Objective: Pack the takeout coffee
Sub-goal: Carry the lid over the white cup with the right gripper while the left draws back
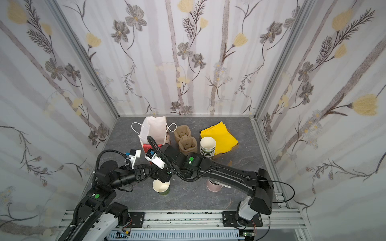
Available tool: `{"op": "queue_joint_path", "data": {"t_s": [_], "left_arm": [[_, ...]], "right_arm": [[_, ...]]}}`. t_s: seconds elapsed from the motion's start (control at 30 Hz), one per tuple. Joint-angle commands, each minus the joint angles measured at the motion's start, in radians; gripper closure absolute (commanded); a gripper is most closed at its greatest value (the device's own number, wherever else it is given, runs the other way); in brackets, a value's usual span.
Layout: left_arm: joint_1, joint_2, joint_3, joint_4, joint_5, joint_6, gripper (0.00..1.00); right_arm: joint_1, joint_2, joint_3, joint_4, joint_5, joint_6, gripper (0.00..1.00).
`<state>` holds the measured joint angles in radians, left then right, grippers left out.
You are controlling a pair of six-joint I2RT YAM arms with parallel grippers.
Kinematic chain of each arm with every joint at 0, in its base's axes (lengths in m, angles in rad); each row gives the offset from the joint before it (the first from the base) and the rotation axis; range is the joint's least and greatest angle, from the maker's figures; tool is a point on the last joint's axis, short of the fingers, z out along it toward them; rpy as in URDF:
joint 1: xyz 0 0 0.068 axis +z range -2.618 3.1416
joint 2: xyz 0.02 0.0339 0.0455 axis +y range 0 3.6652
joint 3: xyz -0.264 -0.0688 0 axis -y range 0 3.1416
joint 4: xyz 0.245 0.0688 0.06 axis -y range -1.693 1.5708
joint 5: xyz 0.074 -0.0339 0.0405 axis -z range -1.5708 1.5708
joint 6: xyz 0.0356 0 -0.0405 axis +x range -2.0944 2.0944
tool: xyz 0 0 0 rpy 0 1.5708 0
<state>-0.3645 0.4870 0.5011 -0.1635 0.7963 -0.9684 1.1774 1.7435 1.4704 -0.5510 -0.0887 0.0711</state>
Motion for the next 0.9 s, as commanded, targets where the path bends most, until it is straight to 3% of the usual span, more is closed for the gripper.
{"op": "queue_joint_path", "data": {"t_s": [0.0, 0.17, 0.53, 0.87], "left_arm": [[-0.001, -0.002, -0.001, 0.038, 0.024, 0.012, 0.52], [-0.001, 0.006, -0.013, 0.038, 0.026, 0.026, 0.53], [-0.001, 0.031, -0.014, 0.038, 0.041, 0.046, 0.67], [-0.001, 0.035, -0.014, 0.038, 0.034, 0.048, 0.73]], "right_arm": [[-0.007, 0.015, 0.026, -0.009, -0.021, 0.022, 0.35], [-0.009, 0.033, 0.046, -0.035, -0.028, 0.021, 0.34], [-0.013, 0.060, 0.087, -0.058, -0.034, 0.030, 0.33], [-0.022, 0.071, 0.107, -0.075, -0.040, 0.042, 0.32]]}}
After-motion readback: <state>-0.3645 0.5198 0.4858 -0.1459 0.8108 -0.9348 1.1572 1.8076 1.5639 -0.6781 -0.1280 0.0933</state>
